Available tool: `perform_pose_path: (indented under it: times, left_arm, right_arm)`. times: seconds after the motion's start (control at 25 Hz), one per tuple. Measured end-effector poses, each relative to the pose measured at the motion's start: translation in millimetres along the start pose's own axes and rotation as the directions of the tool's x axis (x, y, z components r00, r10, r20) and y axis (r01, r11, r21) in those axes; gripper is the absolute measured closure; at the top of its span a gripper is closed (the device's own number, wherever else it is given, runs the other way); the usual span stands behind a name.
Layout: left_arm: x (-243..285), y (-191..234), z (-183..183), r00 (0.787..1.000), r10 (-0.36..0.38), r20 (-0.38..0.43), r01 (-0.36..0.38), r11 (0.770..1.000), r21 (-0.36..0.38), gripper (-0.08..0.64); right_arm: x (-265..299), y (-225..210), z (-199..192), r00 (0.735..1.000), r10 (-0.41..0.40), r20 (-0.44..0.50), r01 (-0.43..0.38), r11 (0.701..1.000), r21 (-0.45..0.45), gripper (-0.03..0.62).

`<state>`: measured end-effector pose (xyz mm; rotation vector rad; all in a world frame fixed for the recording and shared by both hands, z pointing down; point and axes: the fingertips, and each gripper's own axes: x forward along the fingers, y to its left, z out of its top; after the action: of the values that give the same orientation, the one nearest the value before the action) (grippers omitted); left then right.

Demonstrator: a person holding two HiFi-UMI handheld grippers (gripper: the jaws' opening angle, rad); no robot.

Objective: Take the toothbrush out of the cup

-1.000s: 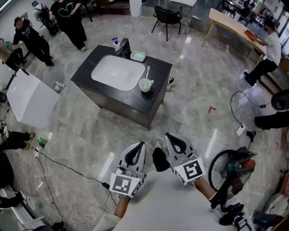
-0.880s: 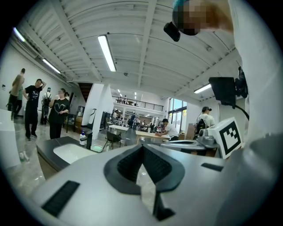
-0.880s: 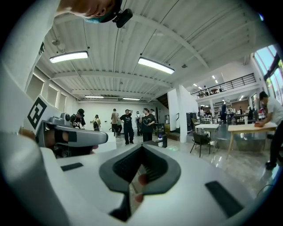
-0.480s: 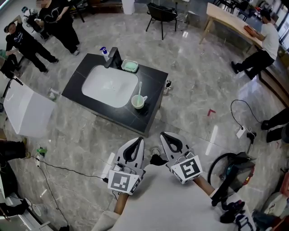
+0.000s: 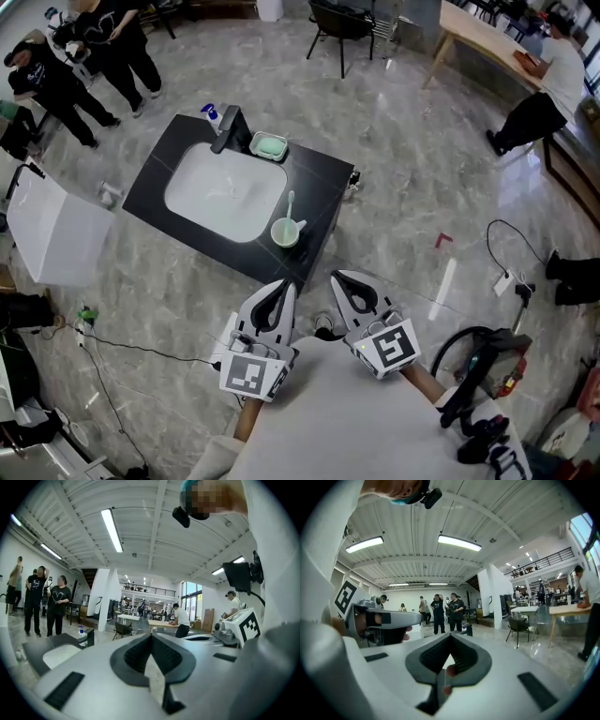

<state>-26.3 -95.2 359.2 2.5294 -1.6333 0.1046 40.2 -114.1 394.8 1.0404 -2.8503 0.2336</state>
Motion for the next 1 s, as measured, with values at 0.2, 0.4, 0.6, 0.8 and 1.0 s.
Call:
perform_pose_path:
  times: [0.2, 0.4, 0.6, 0.8, 1.0]
  left_arm:
    - [7.7, 14.7, -3.0, 0.999, 0.040, -0.021, -0.040, 0.999, 0.001, 0.555]
    - [3.7, 27.4, -12.2, 0.996, 0.065, -0.054, -0.065, 0.998, -0.007, 0.555]
    - [0.7, 32.5, -26.4, 0.994, 0.065, -0.086, -0.072, 0.994, -0.079, 0.557]
    - [-5.7, 42.4, -36.9, 0.993, 0.051, -0.111, -0.061, 0.995, -0.085, 0.555]
    - [-14.7, 51.3, -41.1, 0.992, 0.052, -0.115, -0.065, 0.992, -0.111, 0.555]
  right_arm:
    - [15.0, -8.4, 0.3, 1.000, 0.018, -0.011, -0.018, 1.000, 0.005, 0.588]
    - [22.0, -10.1, -9.3, 0.999, 0.021, -0.048, -0.021, 1.000, 0.013, 0.588]
    - [26.1, -8.9, -18.7, 0.996, 0.005, -0.087, -0.003, 1.000, 0.026, 0.588]
    - [36.0, -3.2, -23.6, 0.994, -0.013, -0.108, 0.019, 0.999, 0.050, 0.588]
    - [44.8, 9.4, -25.3, 0.992, -0.010, -0.126, 0.015, 0.999, 0.045, 0.588]
